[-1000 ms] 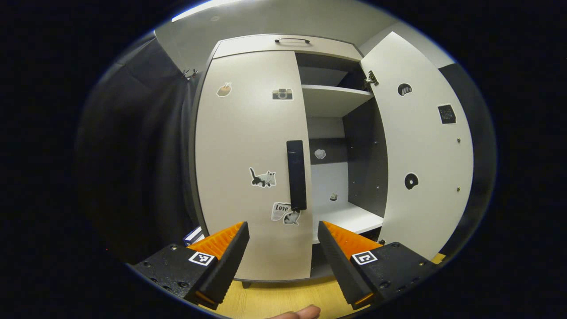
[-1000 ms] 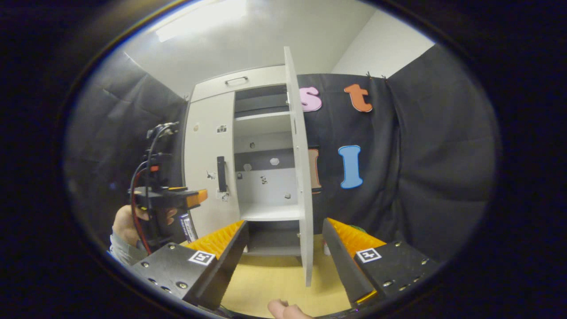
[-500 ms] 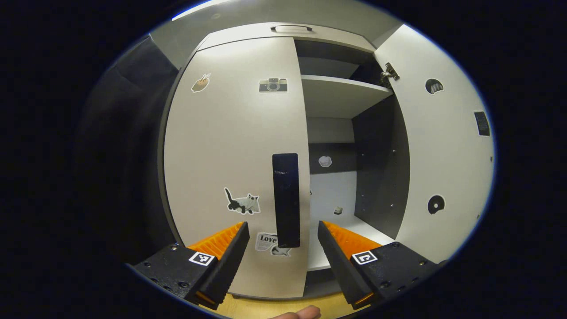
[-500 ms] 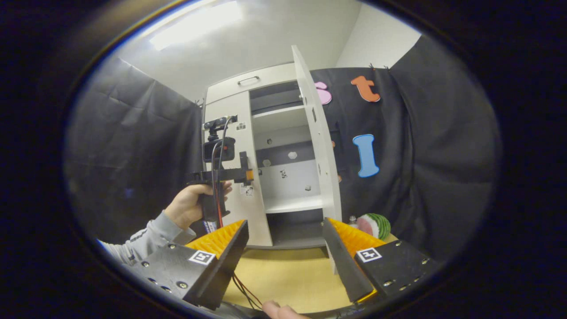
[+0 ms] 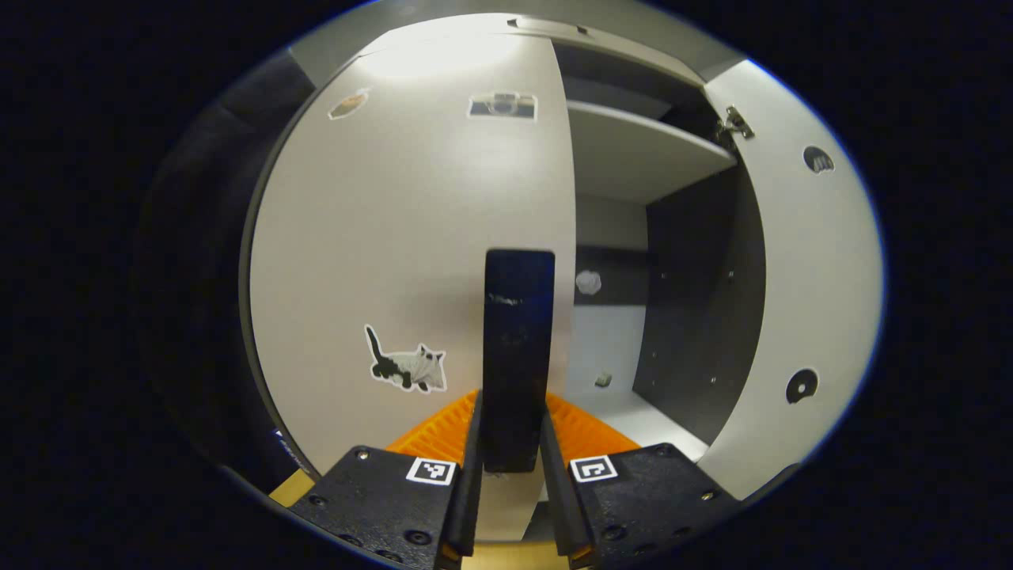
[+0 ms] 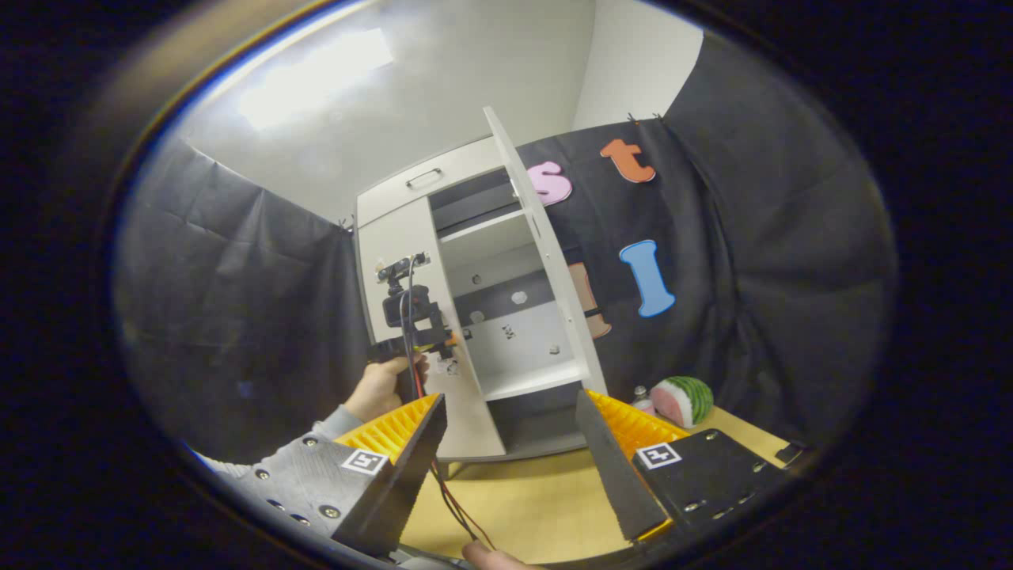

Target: Open the right door of the double-door shoe cabinet with the right hand, and open the left door with the left hand.

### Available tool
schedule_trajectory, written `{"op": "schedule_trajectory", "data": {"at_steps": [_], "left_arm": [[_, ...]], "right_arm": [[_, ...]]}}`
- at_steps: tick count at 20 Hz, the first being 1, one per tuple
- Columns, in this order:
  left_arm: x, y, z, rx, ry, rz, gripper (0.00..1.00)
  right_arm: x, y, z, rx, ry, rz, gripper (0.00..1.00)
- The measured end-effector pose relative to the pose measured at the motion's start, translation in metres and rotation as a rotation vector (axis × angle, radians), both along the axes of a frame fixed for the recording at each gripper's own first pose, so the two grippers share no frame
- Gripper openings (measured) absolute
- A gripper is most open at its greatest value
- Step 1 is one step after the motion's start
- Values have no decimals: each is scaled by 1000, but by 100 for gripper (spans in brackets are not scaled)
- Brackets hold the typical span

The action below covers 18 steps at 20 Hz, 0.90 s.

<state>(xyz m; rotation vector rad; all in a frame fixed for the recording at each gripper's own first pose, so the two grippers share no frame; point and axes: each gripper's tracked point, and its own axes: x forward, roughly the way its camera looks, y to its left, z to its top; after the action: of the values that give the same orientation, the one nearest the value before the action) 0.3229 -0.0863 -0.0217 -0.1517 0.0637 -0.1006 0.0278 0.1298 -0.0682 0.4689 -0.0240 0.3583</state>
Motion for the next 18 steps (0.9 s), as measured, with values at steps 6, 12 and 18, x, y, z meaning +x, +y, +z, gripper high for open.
{"op": "schedule_trajectory", "data": {"at_steps": [6, 12, 18], "left_arm": [[-2, -1, -5, 76, 13, 7, 34], [-13, 1, -4, 63, 13, -47, 27], [-54, 14, -2, 42, 26, -69, 26]], "right_arm": [[-3, -11, -12, -115, 26, -83, 98], [-27, -3, -4, -132, 6, -67, 98], [-49, -9, 5, -165, -10, -114, 98]]}}
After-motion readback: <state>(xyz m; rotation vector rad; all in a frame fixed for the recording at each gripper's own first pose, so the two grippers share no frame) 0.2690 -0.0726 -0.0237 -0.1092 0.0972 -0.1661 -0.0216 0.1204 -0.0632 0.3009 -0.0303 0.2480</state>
